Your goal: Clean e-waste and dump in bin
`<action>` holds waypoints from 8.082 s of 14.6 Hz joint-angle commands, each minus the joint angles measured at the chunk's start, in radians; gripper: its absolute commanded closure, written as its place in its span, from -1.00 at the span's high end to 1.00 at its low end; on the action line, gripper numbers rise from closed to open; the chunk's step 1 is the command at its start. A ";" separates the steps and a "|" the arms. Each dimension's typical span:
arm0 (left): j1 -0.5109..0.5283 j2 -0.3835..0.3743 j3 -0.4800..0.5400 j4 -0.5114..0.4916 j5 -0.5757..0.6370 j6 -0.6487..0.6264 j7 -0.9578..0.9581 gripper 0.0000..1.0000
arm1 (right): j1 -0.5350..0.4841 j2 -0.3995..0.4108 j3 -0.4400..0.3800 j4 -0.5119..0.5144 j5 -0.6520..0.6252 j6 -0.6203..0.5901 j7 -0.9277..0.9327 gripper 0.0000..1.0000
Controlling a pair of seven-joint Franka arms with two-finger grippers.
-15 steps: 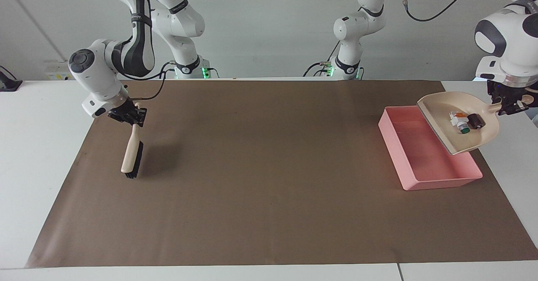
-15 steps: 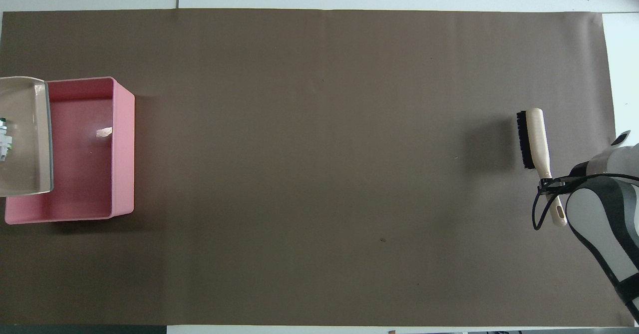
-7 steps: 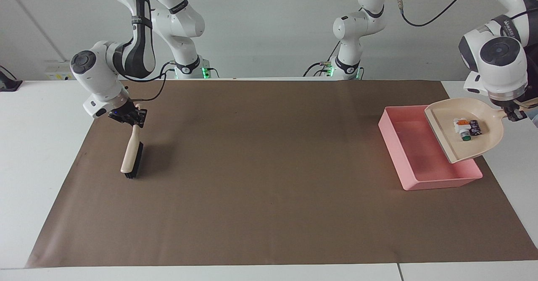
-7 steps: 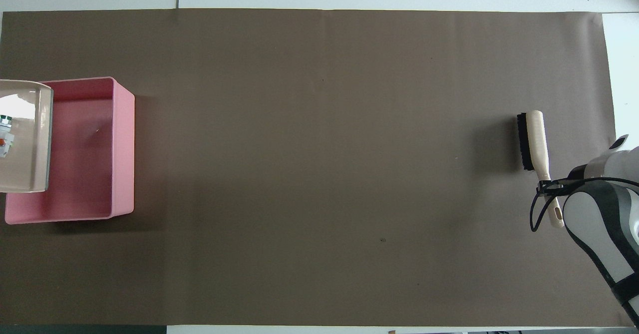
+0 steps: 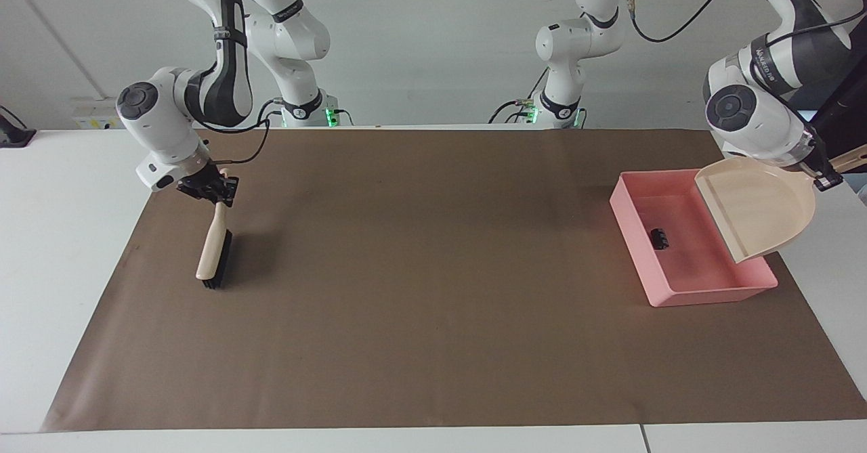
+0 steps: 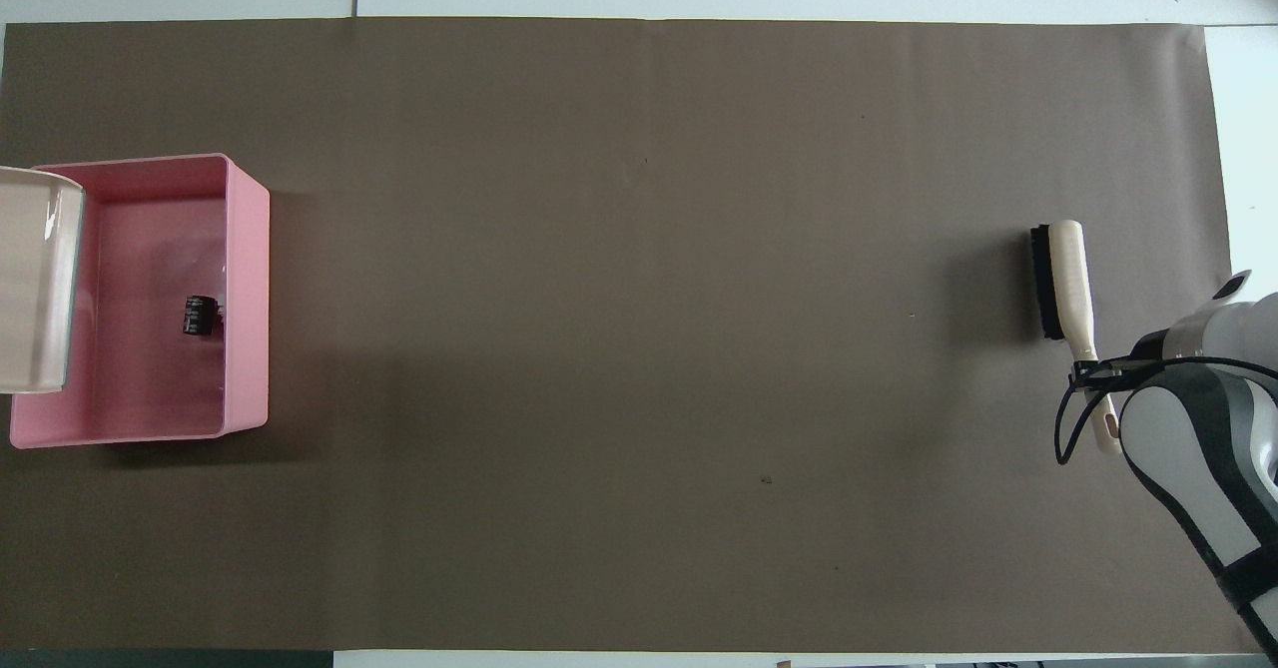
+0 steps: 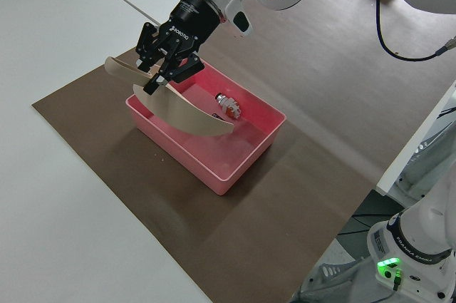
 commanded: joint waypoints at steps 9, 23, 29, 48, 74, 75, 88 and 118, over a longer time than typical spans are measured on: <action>-0.168 -0.050 0.005 -0.082 0.274 -0.284 -0.111 -1.00 | -0.007 -0.012 0.011 -0.016 0.003 0.021 -0.013 0.02; -0.169 -0.094 -0.007 -0.068 0.132 -0.247 -0.092 -1.00 | 0.211 -0.012 0.022 0.385 -0.009 -0.246 0.346 0.98; -0.142 -0.096 0.008 -0.025 -0.152 -0.103 0.030 -0.99 | 0.199 0.008 0.013 0.735 -0.012 -0.637 0.348 0.98; -0.484 -0.044 0.002 -0.198 -0.674 0.053 -0.192 -0.96 | 0.242 0.011 -0.066 0.807 -0.011 -0.771 0.282 0.98; -0.633 -0.036 0.005 -0.212 -0.748 0.062 -0.445 0.95 | 0.262 -0.031 -0.055 0.729 -0.012 -0.709 0.236 0.98; -0.599 -0.042 0.002 -0.208 -0.749 0.043 -0.487 0.95 | 0.262 -0.031 -0.055 0.728 -0.012 -0.709 0.239 0.98; -0.174 -0.077 0.005 -0.033 -1.105 -0.084 -0.964 0.96 | 0.265 -0.031 -0.050 0.725 0.019 -0.712 0.312 0.98; -0.175 -0.082 0.125 0.320 -1.225 -0.356 -1.162 0.96 | 0.291 0.058 -0.046 0.835 -0.012 -0.735 0.315 0.99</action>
